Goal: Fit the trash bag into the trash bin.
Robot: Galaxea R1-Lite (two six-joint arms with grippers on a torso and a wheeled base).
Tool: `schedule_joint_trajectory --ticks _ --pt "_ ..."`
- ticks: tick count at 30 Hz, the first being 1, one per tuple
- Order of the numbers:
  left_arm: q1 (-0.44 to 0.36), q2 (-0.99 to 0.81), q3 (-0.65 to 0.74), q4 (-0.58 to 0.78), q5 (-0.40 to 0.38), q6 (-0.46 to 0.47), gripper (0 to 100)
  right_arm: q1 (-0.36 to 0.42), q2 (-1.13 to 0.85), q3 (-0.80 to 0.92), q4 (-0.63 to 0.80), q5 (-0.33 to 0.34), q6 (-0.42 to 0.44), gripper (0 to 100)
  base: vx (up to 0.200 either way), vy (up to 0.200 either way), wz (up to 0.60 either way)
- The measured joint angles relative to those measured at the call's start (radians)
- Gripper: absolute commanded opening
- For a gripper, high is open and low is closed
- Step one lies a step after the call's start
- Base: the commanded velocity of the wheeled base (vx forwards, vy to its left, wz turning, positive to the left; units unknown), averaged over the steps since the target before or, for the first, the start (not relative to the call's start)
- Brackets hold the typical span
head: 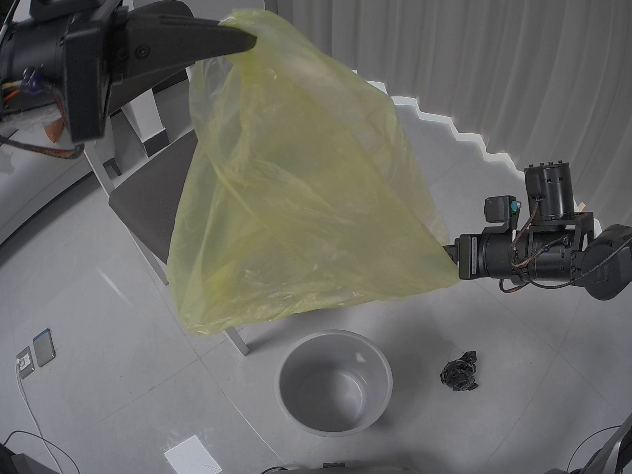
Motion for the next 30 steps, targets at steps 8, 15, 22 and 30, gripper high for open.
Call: schedule_joint_trajectory --ticks 8,15,22,30 --pt "0.000 0.000 -0.001 0.000 0.000 0.000 0 0.002 0.007 0.003 0.001 0.013 0.010 0 0.000 0.000 0.00" --pt "0.000 0.000 0.002 0.000 0.000 0.000 0 0.006 0.004 0.010 0.004 0.020 0.019 0 0.000 0.000 0.00" --pt "0.011 0.002 0.056 -0.016 0.073 -0.068 0 -0.023 -0.011 0.032 0.007 0.019 0.019 0 0.000 0.000 0.00" --pt "-0.022 0.012 0.166 -0.133 0.448 -0.316 0 -0.049 -0.042 0.075 0.010 0.013 0.015 0 0.000 0.000 0.00"
